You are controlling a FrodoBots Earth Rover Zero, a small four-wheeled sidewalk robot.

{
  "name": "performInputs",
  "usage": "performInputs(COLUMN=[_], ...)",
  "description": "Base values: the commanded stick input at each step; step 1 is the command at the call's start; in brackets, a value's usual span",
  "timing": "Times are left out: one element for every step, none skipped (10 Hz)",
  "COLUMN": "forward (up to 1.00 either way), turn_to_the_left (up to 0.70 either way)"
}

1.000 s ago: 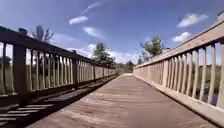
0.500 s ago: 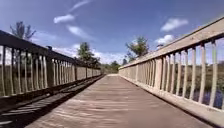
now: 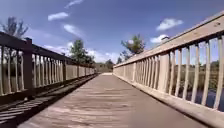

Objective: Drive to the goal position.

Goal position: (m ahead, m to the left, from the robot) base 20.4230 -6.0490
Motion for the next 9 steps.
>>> performInputs(forward=[1.0, 1.0, 1.0, 1.0, 1.0, 1.0, 1.0, 1.0, 1.0], turn_to_the_left=[0.0, 0.0, 0.0, 0.12, 0.25, 0.21, 0.0, 0.0, 0.0])
